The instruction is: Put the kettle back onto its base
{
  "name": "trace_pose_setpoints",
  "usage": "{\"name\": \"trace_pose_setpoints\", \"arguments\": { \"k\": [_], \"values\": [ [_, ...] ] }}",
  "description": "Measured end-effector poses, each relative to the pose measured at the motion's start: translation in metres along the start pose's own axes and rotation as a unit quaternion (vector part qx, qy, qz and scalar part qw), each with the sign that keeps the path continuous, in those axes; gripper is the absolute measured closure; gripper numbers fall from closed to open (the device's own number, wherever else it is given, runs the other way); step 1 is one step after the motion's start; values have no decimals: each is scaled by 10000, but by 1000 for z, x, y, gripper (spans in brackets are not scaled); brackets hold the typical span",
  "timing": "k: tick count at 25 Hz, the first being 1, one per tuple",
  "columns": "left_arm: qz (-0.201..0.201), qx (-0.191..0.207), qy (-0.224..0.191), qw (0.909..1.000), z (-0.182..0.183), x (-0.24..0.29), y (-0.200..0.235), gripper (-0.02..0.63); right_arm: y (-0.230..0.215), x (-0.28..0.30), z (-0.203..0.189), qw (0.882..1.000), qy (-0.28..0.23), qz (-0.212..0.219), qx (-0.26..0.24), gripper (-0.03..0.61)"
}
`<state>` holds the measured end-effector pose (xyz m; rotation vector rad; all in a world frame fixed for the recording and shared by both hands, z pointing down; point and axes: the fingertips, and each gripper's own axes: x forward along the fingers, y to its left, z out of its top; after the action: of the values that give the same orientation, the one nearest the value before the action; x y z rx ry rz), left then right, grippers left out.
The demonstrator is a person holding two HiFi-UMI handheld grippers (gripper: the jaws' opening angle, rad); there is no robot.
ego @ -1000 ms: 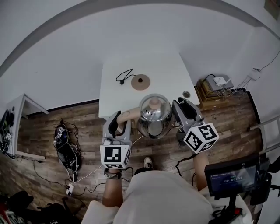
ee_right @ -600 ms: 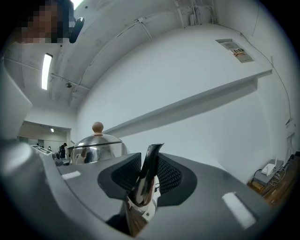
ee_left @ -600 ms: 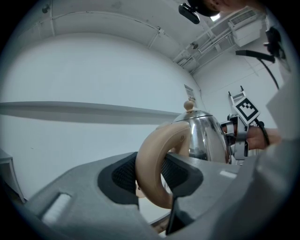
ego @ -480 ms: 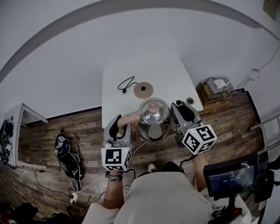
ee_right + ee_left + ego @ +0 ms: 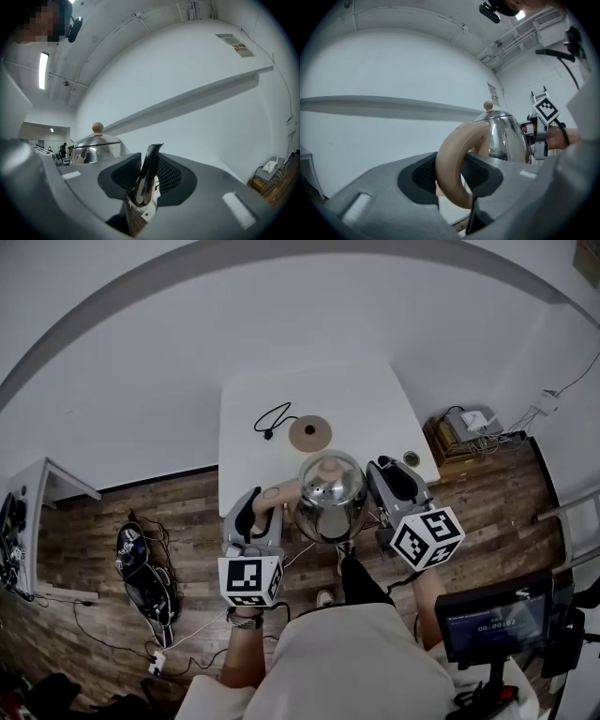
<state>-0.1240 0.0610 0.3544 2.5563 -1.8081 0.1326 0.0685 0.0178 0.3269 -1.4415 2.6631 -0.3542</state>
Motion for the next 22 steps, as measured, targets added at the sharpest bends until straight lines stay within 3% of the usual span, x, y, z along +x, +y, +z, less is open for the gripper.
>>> {"name": "trace_pose_setpoints", "arguments": {
  "k": [12, 17, 22],
  "values": [
    [150, 118, -106, 9998, 3, 10, 7, 468, -5, 15, 3, 9997, -134, 186, -18, 482],
    [154, 28, 128, 9998, 0, 95, 39, 468, -54, 93, 7, 9997, 106, 169, 107, 482],
    [164, -10, 221, 9996, -6, 124, 49, 468, -71, 120, 4, 9996, 185, 168, 157, 482]
  ]
}}
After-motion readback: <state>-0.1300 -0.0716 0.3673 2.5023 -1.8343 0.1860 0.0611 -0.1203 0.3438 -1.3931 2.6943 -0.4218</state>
